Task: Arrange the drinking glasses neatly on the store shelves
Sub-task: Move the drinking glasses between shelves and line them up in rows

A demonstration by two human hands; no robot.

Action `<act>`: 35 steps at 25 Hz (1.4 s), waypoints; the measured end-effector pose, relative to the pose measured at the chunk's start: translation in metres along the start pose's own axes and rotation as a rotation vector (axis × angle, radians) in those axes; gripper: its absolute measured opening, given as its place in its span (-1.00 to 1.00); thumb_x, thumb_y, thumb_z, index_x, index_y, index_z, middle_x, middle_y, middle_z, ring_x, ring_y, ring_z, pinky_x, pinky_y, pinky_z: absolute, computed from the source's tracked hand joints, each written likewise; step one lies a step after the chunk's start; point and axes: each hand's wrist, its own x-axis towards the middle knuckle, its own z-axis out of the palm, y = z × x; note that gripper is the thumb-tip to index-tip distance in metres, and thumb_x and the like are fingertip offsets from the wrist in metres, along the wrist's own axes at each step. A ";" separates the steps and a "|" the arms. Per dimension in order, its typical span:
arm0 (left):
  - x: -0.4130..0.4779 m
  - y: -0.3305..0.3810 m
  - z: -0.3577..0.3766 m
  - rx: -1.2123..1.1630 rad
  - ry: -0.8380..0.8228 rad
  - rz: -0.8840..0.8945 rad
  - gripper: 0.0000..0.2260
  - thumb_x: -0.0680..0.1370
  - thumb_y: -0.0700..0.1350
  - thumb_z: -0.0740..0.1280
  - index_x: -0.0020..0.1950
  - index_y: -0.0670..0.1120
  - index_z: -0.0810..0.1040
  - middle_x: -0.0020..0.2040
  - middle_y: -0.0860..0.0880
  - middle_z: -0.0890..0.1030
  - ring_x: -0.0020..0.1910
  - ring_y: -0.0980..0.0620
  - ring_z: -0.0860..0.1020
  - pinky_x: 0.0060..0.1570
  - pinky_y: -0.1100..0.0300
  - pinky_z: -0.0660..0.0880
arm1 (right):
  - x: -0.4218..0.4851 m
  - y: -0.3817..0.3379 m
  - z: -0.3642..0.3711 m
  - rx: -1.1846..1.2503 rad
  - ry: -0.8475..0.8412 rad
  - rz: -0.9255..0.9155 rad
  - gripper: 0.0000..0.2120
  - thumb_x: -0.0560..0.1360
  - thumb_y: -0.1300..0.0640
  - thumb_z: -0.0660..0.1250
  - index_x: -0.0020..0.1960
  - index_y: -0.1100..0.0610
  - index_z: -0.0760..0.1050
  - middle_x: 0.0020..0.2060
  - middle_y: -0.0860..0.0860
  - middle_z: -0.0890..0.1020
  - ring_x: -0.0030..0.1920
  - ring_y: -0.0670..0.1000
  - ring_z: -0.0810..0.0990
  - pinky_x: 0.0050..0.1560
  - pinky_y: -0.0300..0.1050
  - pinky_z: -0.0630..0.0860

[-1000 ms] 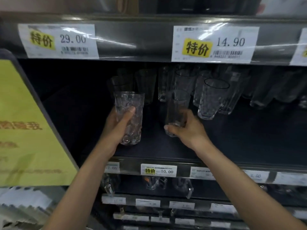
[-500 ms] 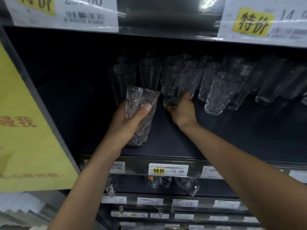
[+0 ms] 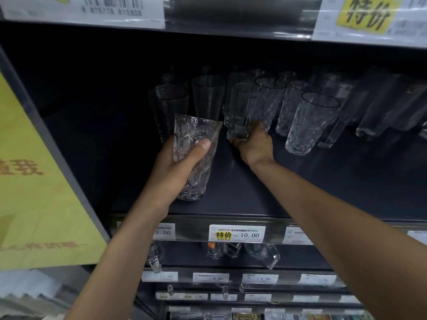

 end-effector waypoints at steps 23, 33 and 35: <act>-0.013 0.004 0.012 0.058 -0.012 0.138 -0.57 0.44 0.14 0.47 0.24 0.06 0.48 0.07 0.14 0.67 0.06 0.32 0.62 0.00 0.47 0.49 | -0.016 0.008 -0.015 -0.031 -0.047 0.018 -0.41 0.46 0.05 0.46 0.38 0.21 0.32 0.30 0.12 0.46 0.33 0.14 0.40 0.35 -0.10 0.35; -0.022 0.021 0.085 0.126 -0.127 0.165 -0.42 0.33 0.11 0.60 0.25 0.00 0.46 0.09 0.08 0.65 0.03 0.26 0.62 -0.01 0.41 0.51 | -0.070 0.089 -0.169 -0.087 -0.362 -0.093 -0.86 0.47 0.08 0.47 0.02 0.05 0.63 -0.07 -0.07 0.62 -0.01 -0.07 0.62 0.12 -0.28 0.49; -0.021 0.026 0.121 0.126 -0.139 0.166 -0.40 0.28 0.12 0.53 0.26 -0.01 0.47 0.08 0.09 0.66 0.05 0.23 0.63 0.00 0.36 0.53 | -0.064 0.121 -0.206 -0.213 -0.330 -0.137 -0.78 0.48 0.00 0.46 0.10 0.01 0.62 0.05 -0.02 0.55 0.12 0.00 0.56 0.27 -0.12 0.43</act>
